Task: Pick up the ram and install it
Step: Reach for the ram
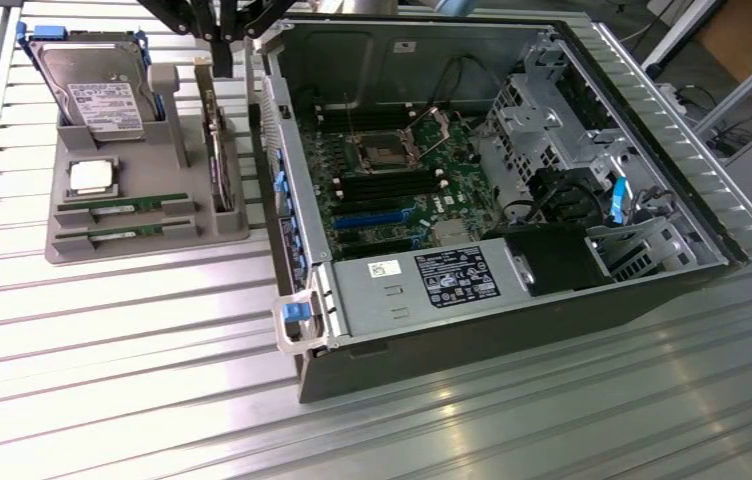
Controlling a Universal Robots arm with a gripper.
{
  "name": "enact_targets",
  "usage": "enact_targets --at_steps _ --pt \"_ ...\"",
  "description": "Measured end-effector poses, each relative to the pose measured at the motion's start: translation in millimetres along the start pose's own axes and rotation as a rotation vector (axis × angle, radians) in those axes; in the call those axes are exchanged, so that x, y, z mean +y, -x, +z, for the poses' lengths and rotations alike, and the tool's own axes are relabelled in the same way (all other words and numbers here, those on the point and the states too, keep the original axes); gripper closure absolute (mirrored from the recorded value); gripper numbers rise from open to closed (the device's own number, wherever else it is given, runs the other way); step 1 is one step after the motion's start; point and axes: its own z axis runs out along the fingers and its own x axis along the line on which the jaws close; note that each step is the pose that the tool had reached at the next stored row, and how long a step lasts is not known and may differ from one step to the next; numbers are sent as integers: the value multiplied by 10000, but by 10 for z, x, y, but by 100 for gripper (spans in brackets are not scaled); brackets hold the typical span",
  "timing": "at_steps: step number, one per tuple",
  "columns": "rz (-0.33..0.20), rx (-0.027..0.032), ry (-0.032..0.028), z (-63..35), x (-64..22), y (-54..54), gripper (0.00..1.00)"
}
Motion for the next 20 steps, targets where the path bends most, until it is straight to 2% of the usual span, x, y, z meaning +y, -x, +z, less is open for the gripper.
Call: enact_targets --at_steps 20 --pt "0 0 0 -2 -9 -120 90"
